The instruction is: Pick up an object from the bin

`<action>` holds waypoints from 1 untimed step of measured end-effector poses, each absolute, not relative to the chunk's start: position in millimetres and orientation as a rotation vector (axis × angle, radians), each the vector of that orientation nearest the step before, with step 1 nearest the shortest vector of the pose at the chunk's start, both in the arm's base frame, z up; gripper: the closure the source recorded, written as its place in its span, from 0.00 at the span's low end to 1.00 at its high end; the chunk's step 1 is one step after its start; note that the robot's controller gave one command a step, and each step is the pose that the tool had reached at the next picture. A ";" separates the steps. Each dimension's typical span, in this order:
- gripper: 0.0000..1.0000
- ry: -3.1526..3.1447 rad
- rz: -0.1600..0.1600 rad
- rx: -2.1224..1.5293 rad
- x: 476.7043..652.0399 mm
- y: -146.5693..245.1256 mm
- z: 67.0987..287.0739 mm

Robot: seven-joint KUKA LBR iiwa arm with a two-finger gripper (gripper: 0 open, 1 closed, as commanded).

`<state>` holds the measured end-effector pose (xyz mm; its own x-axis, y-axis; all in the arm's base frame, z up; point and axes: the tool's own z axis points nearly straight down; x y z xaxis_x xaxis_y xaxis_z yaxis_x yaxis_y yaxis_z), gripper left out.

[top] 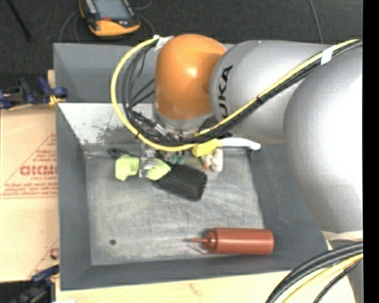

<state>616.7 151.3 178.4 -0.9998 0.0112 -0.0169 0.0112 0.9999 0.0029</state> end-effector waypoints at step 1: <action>1.00 3.134 0.003 0.087 633.1 156.7 290.7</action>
Offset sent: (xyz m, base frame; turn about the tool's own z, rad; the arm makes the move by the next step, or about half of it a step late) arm 0.0000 0.0000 0.0000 0.0000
